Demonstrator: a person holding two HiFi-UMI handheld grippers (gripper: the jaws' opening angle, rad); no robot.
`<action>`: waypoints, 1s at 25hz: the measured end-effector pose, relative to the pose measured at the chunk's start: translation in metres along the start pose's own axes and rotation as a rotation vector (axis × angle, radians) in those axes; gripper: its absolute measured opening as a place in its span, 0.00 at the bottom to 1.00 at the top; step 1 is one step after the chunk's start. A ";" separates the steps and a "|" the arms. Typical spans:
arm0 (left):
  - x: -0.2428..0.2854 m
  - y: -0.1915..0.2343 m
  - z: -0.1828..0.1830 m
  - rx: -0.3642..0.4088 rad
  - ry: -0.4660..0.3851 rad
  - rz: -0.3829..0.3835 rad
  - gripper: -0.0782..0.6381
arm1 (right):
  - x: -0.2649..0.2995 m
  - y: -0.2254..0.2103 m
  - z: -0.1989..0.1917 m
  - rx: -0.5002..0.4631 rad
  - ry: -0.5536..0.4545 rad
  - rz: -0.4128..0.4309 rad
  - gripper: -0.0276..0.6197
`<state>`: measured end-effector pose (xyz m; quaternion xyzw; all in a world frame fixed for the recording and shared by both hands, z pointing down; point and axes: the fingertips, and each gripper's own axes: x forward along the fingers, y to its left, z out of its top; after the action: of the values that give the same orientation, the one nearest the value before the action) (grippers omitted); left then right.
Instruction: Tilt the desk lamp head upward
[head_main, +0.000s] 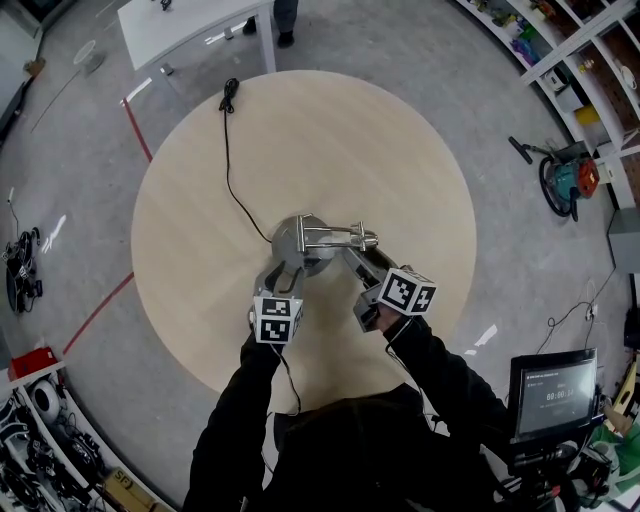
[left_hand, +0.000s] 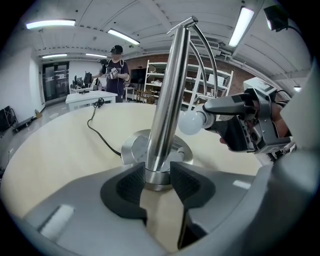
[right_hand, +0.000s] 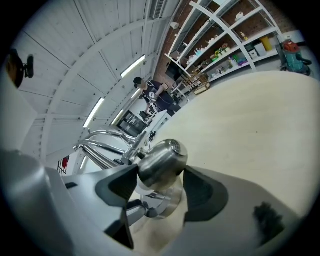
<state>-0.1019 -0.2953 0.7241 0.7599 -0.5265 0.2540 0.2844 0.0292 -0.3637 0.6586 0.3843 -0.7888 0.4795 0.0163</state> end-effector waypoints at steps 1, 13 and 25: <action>0.002 0.002 0.001 -0.005 0.003 -0.003 0.34 | 0.001 0.000 0.002 -0.002 0.002 -0.009 0.50; 0.022 0.012 -0.007 0.000 0.038 0.014 0.33 | -0.009 -0.010 0.032 -0.101 -0.047 -0.072 0.49; 0.033 0.012 -0.004 -0.004 0.029 0.026 0.38 | -0.030 -0.014 0.069 -0.307 -0.099 -0.144 0.48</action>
<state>-0.1034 -0.3171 0.7518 0.7487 -0.5326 0.2676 0.2900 0.0827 -0.4023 0.6196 0.4557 -0.8231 0.3315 0.0702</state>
